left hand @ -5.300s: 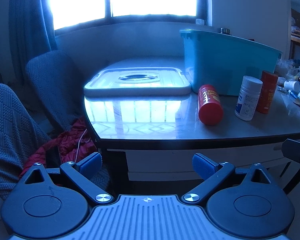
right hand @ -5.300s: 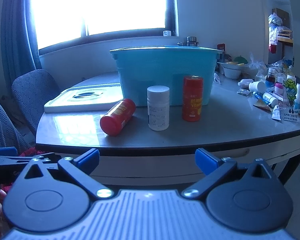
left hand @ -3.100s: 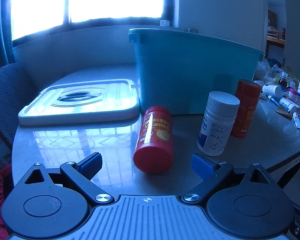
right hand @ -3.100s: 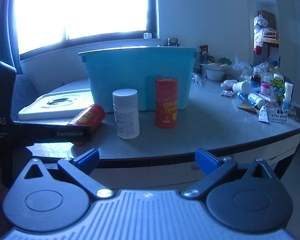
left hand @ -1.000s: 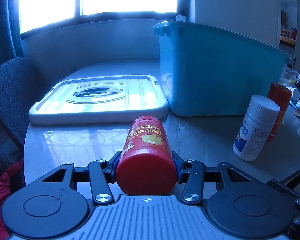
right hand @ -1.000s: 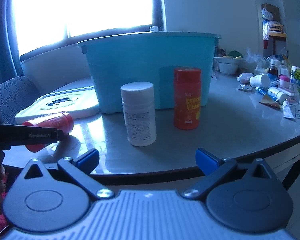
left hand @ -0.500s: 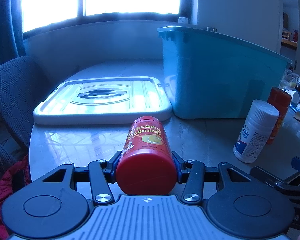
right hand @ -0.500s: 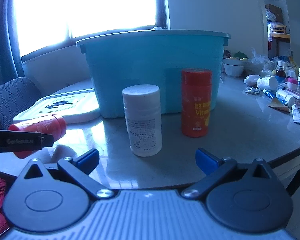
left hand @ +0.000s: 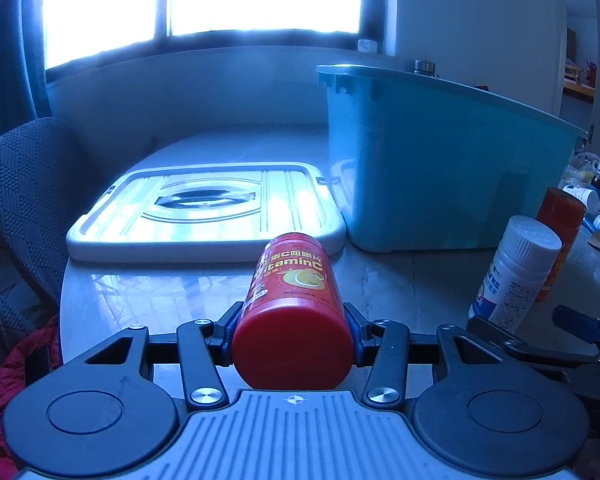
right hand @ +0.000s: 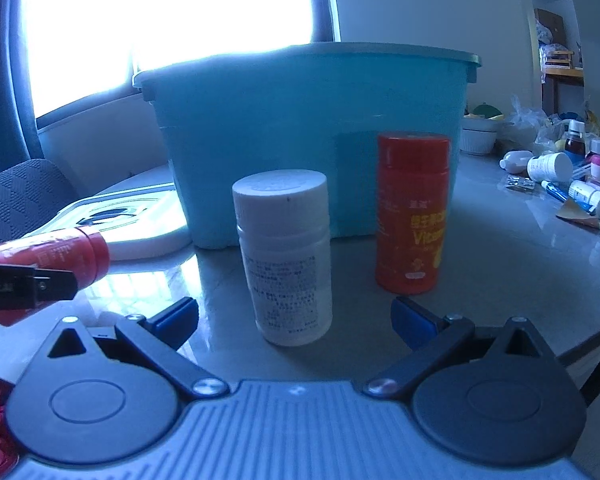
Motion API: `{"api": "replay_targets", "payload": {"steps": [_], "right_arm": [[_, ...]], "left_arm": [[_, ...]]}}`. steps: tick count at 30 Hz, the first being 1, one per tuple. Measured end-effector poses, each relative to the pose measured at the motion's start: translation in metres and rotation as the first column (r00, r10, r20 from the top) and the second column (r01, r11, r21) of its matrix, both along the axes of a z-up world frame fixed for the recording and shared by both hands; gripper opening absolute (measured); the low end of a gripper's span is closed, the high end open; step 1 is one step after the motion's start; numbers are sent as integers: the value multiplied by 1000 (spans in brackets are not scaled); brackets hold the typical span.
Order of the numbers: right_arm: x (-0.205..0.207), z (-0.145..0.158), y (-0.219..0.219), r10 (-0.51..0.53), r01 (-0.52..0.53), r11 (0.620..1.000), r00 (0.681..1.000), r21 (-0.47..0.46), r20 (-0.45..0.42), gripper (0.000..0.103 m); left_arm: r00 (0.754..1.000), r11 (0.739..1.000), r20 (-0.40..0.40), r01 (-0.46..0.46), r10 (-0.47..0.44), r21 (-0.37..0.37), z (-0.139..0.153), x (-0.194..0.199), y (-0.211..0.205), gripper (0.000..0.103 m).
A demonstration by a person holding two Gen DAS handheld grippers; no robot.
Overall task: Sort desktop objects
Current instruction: 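Lift the red bottle with the left gripper while the right tool approaches the white pill bottle, then close the right gripper on the white pill bottle and lift it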
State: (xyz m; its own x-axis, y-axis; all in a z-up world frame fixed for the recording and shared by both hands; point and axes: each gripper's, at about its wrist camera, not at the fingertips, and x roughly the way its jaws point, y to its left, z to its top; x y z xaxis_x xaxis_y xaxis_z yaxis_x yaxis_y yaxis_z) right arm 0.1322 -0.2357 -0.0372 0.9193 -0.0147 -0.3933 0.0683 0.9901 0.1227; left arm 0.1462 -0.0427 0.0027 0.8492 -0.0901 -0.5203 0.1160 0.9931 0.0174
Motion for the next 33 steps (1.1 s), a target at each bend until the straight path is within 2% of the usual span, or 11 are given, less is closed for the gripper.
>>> {"api": "replay_targets", "payload": {"steps": [9, 11, 12, 13, 14, 15, 19, 25, 33], "right_arm": [[22, -6, 3, 10, -10, 1000, 1000, 2, 11, 102], [28, -8, 4, 34, -34, 999, 999, 2, 2, 99], [30, -9, 6, 43, -43, 999, 999, -7, -5, 87], [32, -9, 8, 46, -46, 999, 999, -25, -9, 64], [33, -9, 11, 36, -37, 998, 999, -52, -12, 52], [33, -8, 12, 35, -36, 997, 999, -65, -14, 48], [34, -4, 14, 72, -73, 996, 997, -53, -26, 48], [24, 3, 13, 75, -76, 996, 997, -54, -22, 48], [3, 24, 5, 99, -99, 992, 995, -77, 0, 48]], "left_arm": [[1000, 1000, -8, 3, -3, -12, 1, 6, -1, 50], [1000, 1000, -8, 7, -7, -9, 2, 7, -1, 50], [1000, 1000, -9, 7, -7, -9, 2, 7, -1, 50], [1000, 1000, -9, 9, -9, -8, 2, 7, -1, 50], [1000, 1000, -8, 9, -9, -6, 3, 7, -1, 50], [1000, 1000, -7, 10, -10, -5, 4, 7, -1, 50], [1000, 1000, 1, 6, -6, -2, 7, 7, 2, 50], [1000, 1000, 12, -9, 9, -11, 13, 5, 5, 50], [999, 1000, 37, -7, 8, -14, 28, -12, 3, 50]]}}
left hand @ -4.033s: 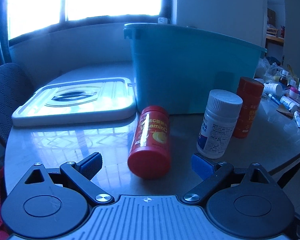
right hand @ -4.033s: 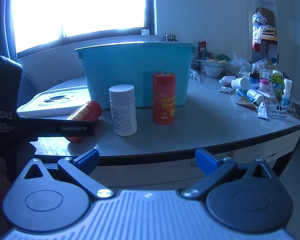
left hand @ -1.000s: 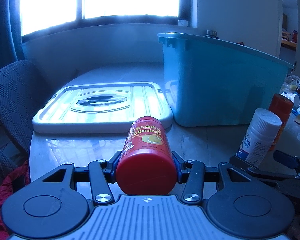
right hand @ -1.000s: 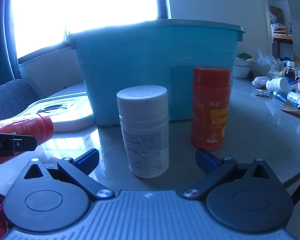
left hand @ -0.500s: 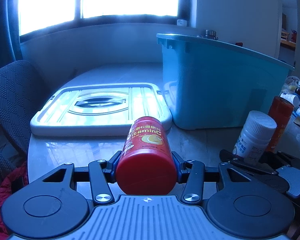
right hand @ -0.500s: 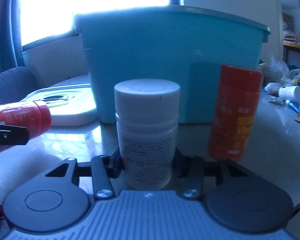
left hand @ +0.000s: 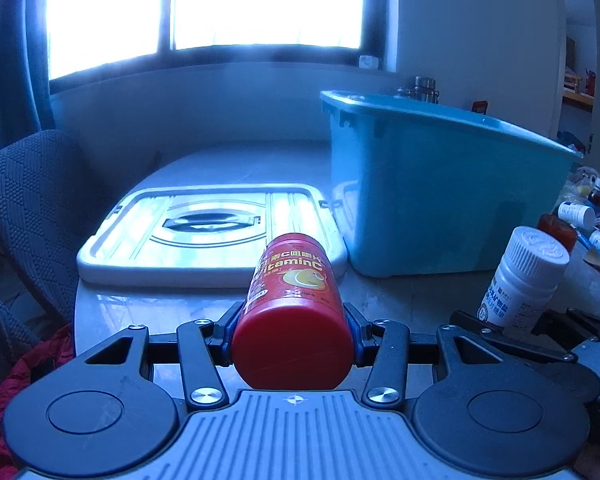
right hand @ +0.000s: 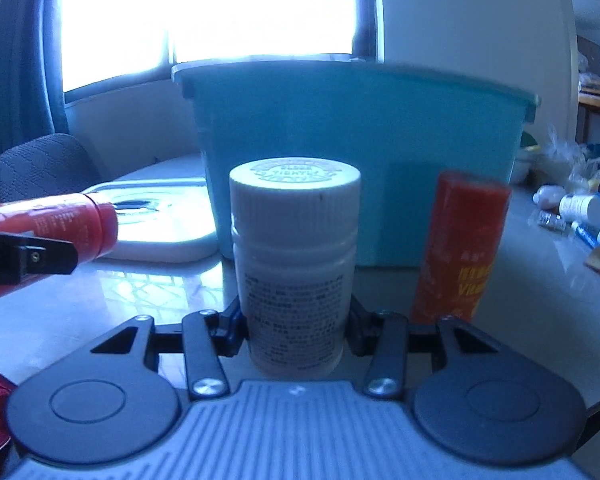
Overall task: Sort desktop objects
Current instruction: 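Close the right gripper on the white pill bottle and lift it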
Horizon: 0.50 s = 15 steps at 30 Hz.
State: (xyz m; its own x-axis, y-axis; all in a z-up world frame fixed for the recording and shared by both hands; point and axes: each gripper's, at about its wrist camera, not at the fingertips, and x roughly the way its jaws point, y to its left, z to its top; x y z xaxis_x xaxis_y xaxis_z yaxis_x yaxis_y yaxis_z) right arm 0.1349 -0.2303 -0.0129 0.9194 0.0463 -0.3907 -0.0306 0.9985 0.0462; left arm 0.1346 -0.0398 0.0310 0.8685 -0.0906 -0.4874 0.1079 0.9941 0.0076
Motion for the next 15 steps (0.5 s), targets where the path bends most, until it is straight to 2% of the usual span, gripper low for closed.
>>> {"api": "replay_targets", "payload": {"steps": [15], "right_arm": [[-59, 31, -14, 35, -31, 998, 997, -56, 63, 48]], "left_arm": [[997, 999, 77, -16, 19, -34, 27, -70, -8, 50]]}}
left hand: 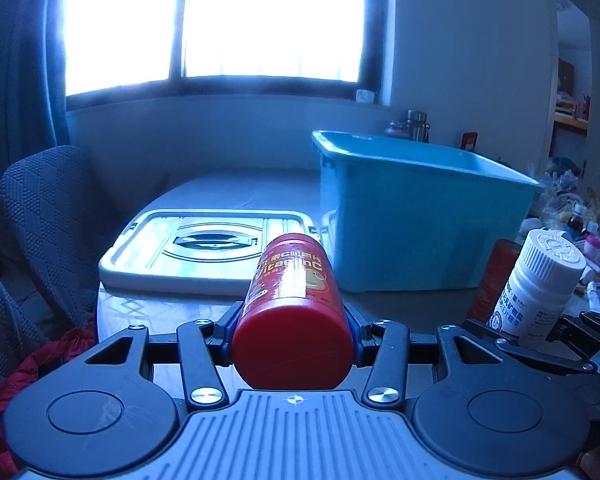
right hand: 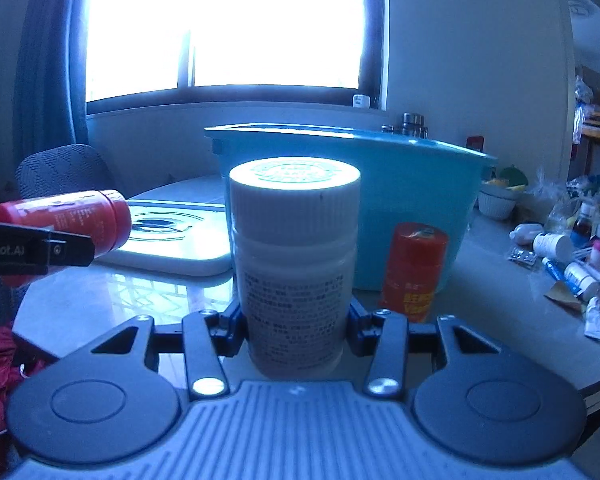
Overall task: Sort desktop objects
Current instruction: 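Close the right gripper on the white pill bottle and lift it, then carry both bottles over the teal bin with both grippers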
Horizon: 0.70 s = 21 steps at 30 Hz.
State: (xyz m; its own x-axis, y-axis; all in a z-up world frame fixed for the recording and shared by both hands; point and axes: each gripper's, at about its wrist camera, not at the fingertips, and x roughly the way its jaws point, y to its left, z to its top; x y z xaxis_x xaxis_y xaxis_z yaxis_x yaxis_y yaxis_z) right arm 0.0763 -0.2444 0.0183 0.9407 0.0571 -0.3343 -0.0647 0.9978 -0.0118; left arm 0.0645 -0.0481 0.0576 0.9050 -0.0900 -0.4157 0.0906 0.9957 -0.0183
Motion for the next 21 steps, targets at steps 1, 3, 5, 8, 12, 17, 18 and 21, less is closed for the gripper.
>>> {"api": "replay_targets", "payload": {"steps": [1, 3, 5, 8, 12, 17, 18, 21], "right_arm": [[-5, 2, -1, 0, 0, 1000, 1000, -1, 4, 48], [-15, 8, -2, -2, 2, 1000, 1000, -6, 13, 48], [-27, 14, -6, -6, 6, 1000, 1000, -6, 22, 48], [-39, 22, -11, -14, 14, 1000, 999, -3, 32, 48], [-51, 36, -20, -26, 26, 1000, 999, 15, 30, 48], [-62, 51, -29, -24, 23, 999, 1000, 46, 6, 48], [-64, 53, -31, -25, 24, 998, 1000, 51, 5, 48], [-66, 60, -34, -34, 33, 998, 999, 58, 1, 48]], "left_arm": [[1000, 1000, 3, -1, 1, -4, 1, -6, -1, 50], [1000, 1000, 10, -1, 1, -10, 4, -18, -3, 50], [1000, 1000, 19, 2, -2, -15, 7, -29, -6, 50], [1000, 1000, 28, 11, -11, -16, 14, -43, -13, 50], [999, 1000, 40, 29, -29, -12, 25, -57, -23, 50], [997, 998, 45, 56, -55, -6, 39, -67, -38, 50], [997, 998, 44, 59, -59, -6, 41, -67, -41, 50], [997, 998, 39, 67, -66, -6, 47, -67, -47, 50]]}}
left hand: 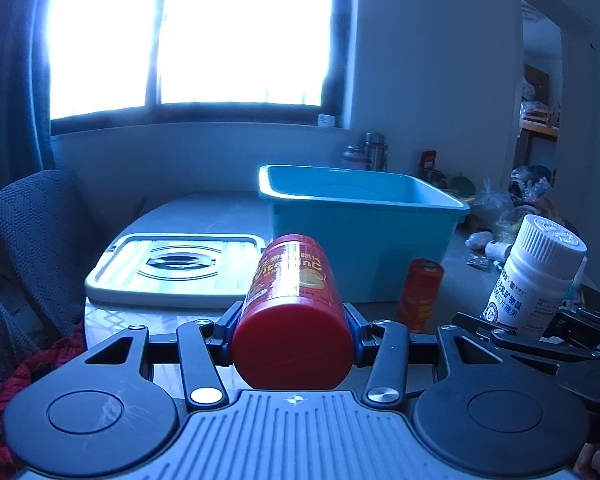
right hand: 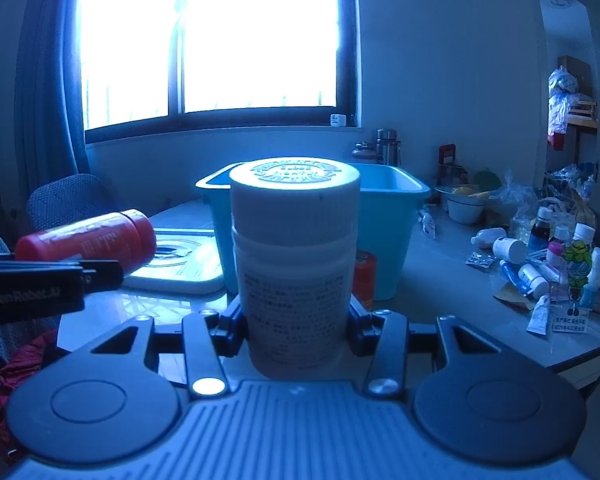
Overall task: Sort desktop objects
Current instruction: 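Carry both bottles over the teal bin with both grippers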
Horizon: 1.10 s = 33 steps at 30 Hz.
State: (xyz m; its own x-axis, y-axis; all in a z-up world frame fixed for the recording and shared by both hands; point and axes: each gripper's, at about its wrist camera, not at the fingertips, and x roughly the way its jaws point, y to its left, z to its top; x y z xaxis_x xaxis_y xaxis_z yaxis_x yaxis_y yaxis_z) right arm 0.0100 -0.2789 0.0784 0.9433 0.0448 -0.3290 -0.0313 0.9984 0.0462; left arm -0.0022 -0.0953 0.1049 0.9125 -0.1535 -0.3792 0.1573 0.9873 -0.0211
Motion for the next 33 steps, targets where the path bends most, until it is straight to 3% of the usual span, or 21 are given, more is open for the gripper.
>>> {"api": "replay_targets", "payload": {"steps": [11, 33], "right_arm": [[8, 29, -12, -20, 20, 1000, 999, 0, 30, 48], [96, 65, -23, -79, 82, 996, 994, -35, 75, 48]], "left_arm": [[1000, 1000, -5, 20, -20, -6, 22, 14, -15, 50], [996, 996, 14, 87, -86, -13, 65, 128, -34, 50]]}}
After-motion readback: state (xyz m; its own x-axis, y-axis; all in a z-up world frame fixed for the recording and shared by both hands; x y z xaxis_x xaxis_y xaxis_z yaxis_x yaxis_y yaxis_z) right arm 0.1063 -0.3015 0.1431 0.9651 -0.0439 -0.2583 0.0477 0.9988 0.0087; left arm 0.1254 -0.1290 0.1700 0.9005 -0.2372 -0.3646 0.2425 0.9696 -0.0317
